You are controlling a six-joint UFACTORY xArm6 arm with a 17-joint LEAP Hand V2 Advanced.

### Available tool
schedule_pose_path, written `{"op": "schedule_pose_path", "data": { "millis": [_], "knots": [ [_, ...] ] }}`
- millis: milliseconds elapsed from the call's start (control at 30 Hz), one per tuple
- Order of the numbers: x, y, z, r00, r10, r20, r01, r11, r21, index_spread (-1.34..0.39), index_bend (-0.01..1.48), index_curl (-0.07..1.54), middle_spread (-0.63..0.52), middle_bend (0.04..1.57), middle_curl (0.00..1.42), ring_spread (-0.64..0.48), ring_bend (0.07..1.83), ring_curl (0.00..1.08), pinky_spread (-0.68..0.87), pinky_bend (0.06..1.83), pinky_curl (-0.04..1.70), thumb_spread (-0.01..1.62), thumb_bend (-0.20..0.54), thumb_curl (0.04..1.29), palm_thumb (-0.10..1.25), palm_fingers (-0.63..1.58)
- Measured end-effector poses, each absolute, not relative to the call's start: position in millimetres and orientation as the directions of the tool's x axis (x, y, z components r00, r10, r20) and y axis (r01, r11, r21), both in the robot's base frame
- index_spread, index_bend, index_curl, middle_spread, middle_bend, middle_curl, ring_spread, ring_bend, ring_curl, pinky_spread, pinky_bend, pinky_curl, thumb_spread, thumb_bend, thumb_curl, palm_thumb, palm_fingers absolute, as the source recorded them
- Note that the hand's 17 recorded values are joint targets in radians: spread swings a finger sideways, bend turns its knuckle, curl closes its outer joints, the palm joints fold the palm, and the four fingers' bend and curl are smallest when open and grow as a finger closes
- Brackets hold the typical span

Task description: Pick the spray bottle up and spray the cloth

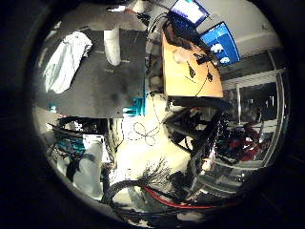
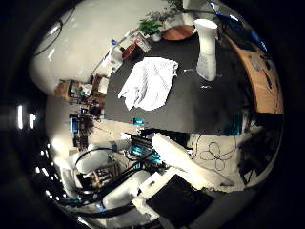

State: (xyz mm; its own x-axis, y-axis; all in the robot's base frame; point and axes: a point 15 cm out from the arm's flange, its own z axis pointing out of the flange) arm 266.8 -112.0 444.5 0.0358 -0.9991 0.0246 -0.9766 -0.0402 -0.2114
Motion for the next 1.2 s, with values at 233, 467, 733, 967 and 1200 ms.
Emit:
{"op": "schedule_pose_path", "data": {
  "millis": [233,467,733,967,1200],
  "knots": [
    [266.8,-118.6,440.9,0.023,-1.0,0.019,-0.979,-0.026,-0.201,-0.23,0.16,0.28,0.07,0.29,0.33,0.28,0.59,0.17,0.63,1.13,0.05,1.0,-0.028,0.36,0.52,0.25],
    [267.2,-117.4,440.8,0.03,-0.999,0.02,-0.979,-0.034,-0.202,-0.23,0.16,0.28,0.07,0.29,0.33,0.28,0.59,0.18,0.63,1.13,0.05,1.0,-0.028,0.36,0.52,0.25],
    [271.4,-107.2,441.6,0.067,-0.998,0.021,-0.977,-0.07,-0.202,-0.23,0.16,0.28,0.08,0.29,0.33,0.28,0.59,0.18,0.63,1.14,0.05,1.0,-0.028,0.36,0.52,0.25],
    [273.0,-107.8,446.5,0.067,-0.997,0.032,-0.972,-0.073,-0.222,-0.23,0.16,0.28,0.08,0.29,0.33,0.28,0.6,0.18,0.63,1.14,0.05,1.0,-0.028,0.36,0.52,0.25],
    [278.2,-130.3,452.8,-0.011,-1.0,0.022,-0.96,0.005,-0.281,-0.22,0.16,0.28,0.08,0.29,0.33,0.27,0.59,0.18,0.63,1.14,0.05,1.0,-0.03,0.36,0.5,0.24]
  ]
}}
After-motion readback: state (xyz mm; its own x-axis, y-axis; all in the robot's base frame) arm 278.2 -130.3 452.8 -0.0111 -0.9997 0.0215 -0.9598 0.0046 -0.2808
